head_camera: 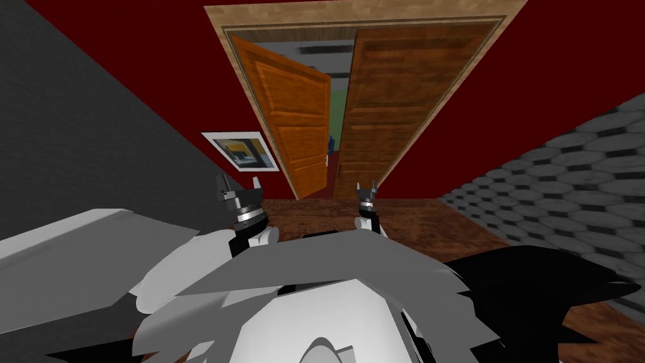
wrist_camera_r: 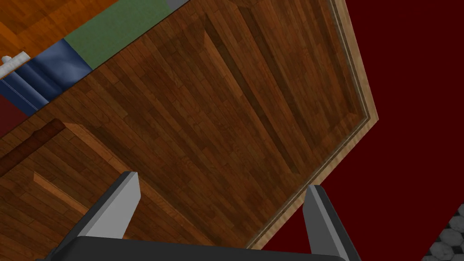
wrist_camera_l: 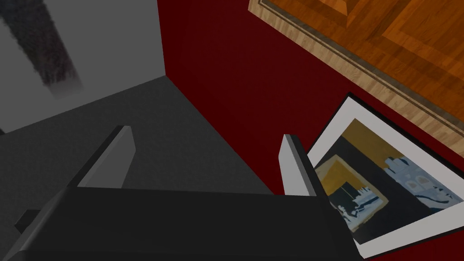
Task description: Push the door open
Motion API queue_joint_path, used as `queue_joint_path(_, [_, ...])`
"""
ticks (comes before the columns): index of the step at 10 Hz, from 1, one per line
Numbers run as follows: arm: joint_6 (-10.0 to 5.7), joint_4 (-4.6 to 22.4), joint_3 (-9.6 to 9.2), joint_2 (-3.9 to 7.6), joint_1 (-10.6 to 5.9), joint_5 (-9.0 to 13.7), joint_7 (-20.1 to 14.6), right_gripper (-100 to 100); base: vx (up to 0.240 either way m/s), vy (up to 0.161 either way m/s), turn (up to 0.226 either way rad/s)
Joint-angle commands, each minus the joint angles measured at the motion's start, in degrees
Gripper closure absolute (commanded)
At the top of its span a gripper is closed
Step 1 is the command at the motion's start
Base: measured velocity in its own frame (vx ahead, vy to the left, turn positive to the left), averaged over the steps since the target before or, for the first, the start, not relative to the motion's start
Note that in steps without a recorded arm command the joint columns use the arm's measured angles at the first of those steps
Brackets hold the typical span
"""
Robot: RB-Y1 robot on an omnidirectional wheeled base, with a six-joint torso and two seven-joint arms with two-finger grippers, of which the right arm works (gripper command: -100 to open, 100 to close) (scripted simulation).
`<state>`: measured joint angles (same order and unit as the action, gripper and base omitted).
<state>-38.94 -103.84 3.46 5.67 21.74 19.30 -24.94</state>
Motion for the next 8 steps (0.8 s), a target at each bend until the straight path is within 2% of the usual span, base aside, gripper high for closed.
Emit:
queue_joint_path(1, [-0.79, 1.6, 0.15, -0.04, -0.17, 1.4, -1.3, -100, 0.071, -0.086, 0.238])
queue_joint_path(4, [-2.11, 5.0, 0.59, -0.02, -0.88, 3.9, -3.5, -100, 0.076, -0.074, 0.177])
queue_joint_path(8, [-3.87, 9.5, 1.17, -0.19, -1.82, 7.3, -6.4, -100, 0.063, -0.073, 0.220])
